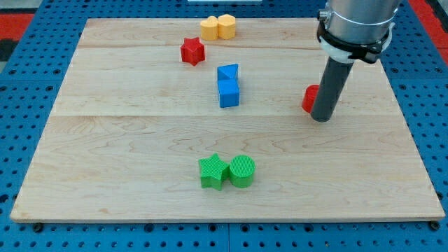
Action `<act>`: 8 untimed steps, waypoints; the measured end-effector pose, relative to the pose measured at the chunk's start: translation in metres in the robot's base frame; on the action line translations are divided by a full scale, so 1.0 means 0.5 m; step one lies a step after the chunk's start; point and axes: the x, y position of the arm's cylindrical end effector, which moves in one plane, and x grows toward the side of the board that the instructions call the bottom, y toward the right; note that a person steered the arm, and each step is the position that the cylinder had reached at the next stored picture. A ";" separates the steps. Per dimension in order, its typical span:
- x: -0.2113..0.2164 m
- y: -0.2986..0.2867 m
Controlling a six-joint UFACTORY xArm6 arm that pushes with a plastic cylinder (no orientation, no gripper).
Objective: Push the red circle towards the center right
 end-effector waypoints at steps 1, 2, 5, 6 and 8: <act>-0.003 -0.023; -0.017 -0.021; -0.108 -0.004; -0.129 -0.033; -0.163 -0.023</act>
